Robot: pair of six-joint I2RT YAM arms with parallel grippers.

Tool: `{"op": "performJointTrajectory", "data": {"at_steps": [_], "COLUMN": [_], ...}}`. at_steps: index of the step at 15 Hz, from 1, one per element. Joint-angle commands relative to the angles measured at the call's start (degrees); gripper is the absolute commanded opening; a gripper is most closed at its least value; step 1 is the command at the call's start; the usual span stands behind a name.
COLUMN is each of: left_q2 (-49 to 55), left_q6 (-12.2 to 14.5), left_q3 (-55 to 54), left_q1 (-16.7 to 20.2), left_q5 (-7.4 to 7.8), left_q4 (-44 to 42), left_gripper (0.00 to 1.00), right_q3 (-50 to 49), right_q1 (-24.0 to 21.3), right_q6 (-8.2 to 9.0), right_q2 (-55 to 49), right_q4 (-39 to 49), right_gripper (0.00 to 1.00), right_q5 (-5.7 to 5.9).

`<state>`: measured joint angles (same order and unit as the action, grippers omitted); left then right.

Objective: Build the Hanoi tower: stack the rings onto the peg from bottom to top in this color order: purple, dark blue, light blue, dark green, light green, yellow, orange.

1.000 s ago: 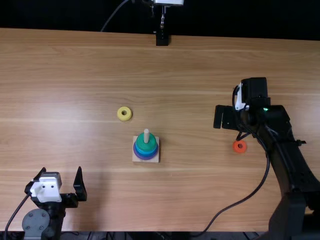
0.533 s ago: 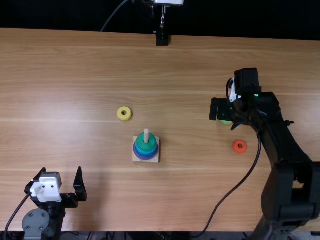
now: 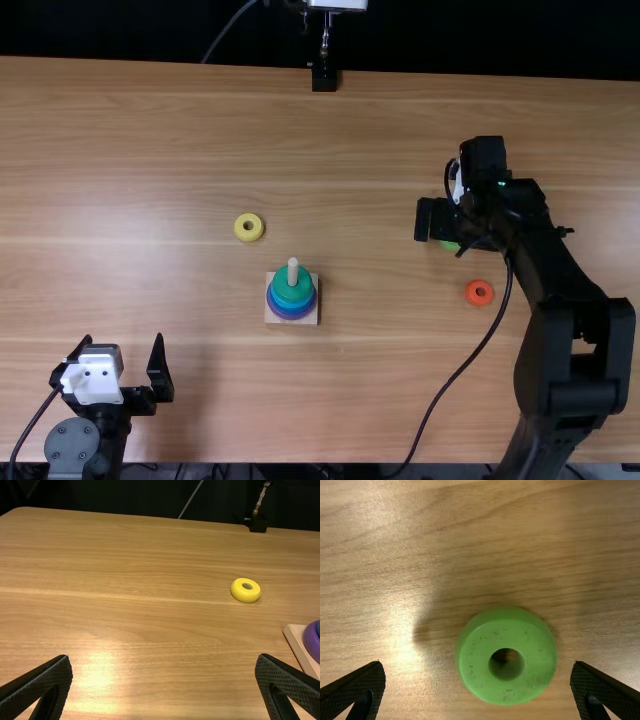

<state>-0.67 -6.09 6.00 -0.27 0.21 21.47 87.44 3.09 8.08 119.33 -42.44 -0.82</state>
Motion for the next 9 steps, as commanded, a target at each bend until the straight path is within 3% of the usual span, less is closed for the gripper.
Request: {"op": "performJointTrajectory", "data": {"at_steps": [1, 9], "left_q2": [0.7, 0.7], "left_q6": [0.2, 0.2], "left_q3": [-6.0, -6.0], "left_q1": [0.2, 0.2], "left_q5": [-0.10, -0.10], "left_q4": [4.5, 4.5], "left_gripper": [1.00, 1.00], "right_q3": [1.7, 4.3], "right_q1": [-0.2, -0.2], "right_q6": [0.47, 0.57], "right_q2": [2.2, 5.9], "right_q4": [0.2, -0.1], "right_gripper": [1.00, 1.00], "right_q5": [0.40, 0.40]}}
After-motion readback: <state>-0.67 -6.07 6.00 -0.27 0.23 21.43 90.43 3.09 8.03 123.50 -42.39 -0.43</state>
